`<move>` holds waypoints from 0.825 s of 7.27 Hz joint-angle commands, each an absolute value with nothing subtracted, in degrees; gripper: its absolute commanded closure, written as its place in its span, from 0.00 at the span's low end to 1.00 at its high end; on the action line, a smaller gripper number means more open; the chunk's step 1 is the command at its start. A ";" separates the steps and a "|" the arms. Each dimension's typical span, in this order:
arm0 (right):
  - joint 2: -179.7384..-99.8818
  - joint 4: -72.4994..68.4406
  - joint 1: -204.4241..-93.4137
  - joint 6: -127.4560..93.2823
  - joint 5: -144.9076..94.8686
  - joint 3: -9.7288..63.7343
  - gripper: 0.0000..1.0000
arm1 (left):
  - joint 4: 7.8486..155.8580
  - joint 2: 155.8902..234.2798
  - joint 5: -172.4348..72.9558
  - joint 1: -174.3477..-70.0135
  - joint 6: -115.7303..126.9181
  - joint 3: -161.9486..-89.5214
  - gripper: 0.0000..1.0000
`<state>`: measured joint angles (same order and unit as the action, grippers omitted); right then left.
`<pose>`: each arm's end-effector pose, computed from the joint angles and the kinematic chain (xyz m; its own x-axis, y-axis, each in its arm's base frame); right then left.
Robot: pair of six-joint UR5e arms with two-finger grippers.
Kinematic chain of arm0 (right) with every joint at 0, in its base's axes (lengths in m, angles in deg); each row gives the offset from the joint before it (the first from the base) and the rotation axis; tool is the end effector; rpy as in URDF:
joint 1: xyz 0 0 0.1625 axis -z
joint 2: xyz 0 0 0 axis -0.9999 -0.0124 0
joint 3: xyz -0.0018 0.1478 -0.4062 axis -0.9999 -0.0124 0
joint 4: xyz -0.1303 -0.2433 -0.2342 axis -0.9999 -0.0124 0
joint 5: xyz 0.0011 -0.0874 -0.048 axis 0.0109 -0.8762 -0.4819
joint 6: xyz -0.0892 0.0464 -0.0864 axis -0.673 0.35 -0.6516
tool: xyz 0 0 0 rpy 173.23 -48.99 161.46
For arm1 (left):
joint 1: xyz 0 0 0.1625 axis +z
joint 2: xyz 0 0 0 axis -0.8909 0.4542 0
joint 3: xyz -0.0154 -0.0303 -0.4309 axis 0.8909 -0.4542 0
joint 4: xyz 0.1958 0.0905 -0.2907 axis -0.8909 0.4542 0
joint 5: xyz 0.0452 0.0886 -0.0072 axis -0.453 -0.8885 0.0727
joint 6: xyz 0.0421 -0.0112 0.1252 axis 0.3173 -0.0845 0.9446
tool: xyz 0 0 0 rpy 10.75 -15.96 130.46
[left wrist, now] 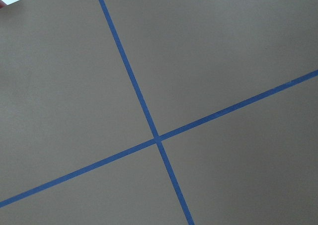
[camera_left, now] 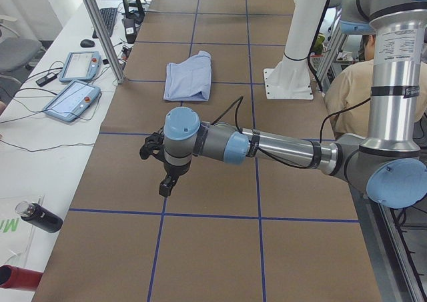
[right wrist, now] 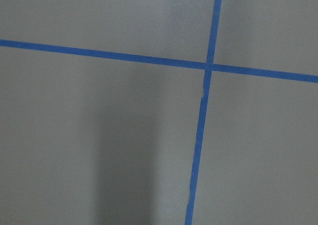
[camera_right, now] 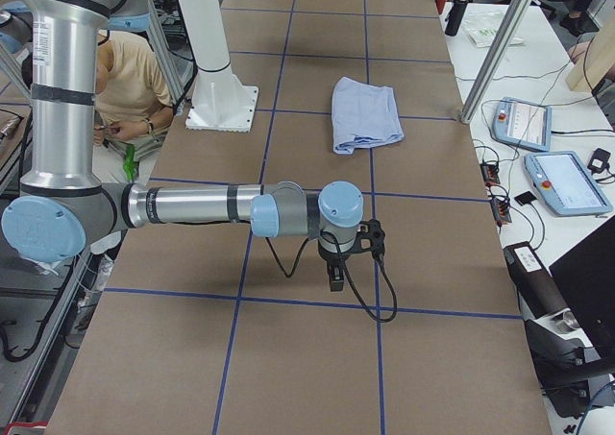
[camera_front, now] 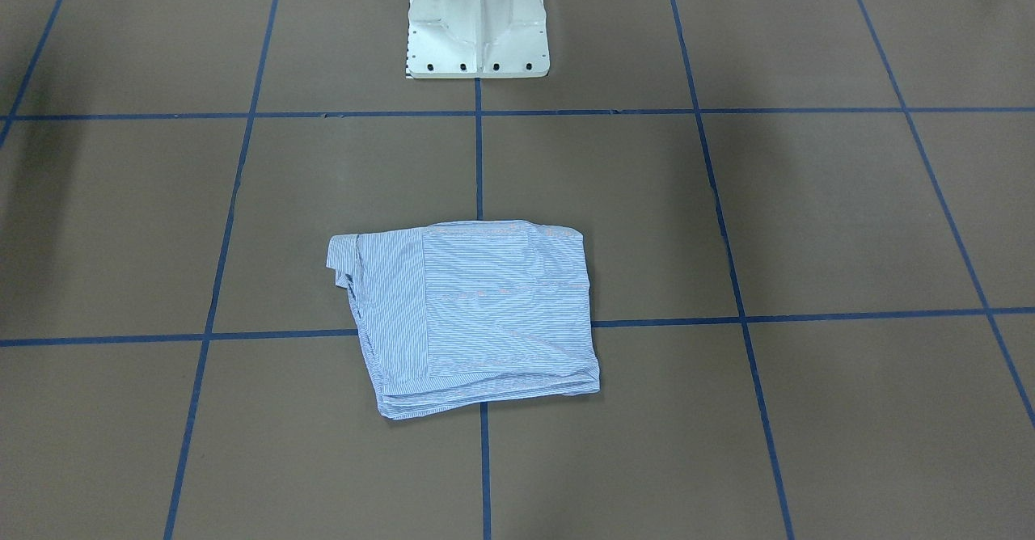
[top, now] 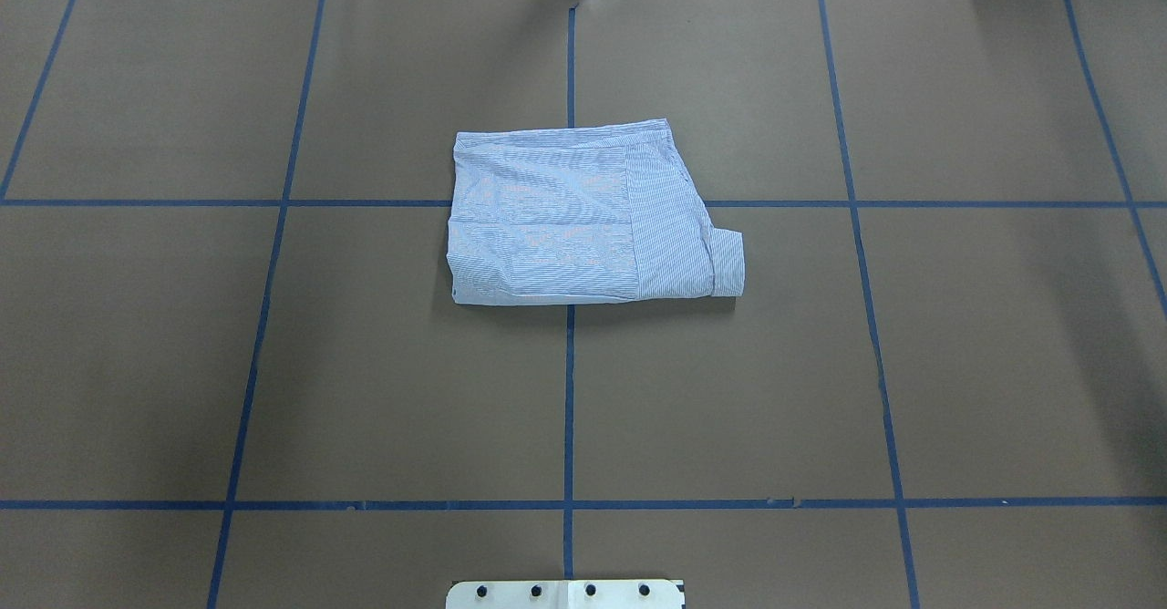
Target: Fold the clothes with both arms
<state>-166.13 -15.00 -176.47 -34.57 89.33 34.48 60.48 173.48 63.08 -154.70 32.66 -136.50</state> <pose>0.0162 -0.3973 0.6489 0.6726 -0.1086 0.7320 0.0606 0.9939 0.0917 -0.0538 -0.4356 0.6042 0.7095 0.3581 -0.6069 -0.1256 0.9117 0.3912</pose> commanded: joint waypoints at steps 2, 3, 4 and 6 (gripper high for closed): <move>-165.63 -14.93 -176.39 -27.61 88.81 35.09 0.00 | 60.67 173.20 63.64 -154.57 32.45 -135.40 0.00; -165.63 -14.93 -176.39 -27.52 88.80 35.08 0.00 | 60.32 172.94 67.12 -154.57 32.37 -135.31 0.00; -165.63 -14.93 -176.30 -27.52 88.80 34.99 0.00 | 60.32 172.94 68.55 -154.57 32.37 -135.49 0.00; -165.28 -14.93 -174.73 -26.21 88.98 35.17 0.00 | 61.02 172.94 68.65 -154.65 32.37 -135.40 0.00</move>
<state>-165.48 -14.93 -175.77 -27.11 88.77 35.04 60.60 172.96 68.31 -154.58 32.41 -135.35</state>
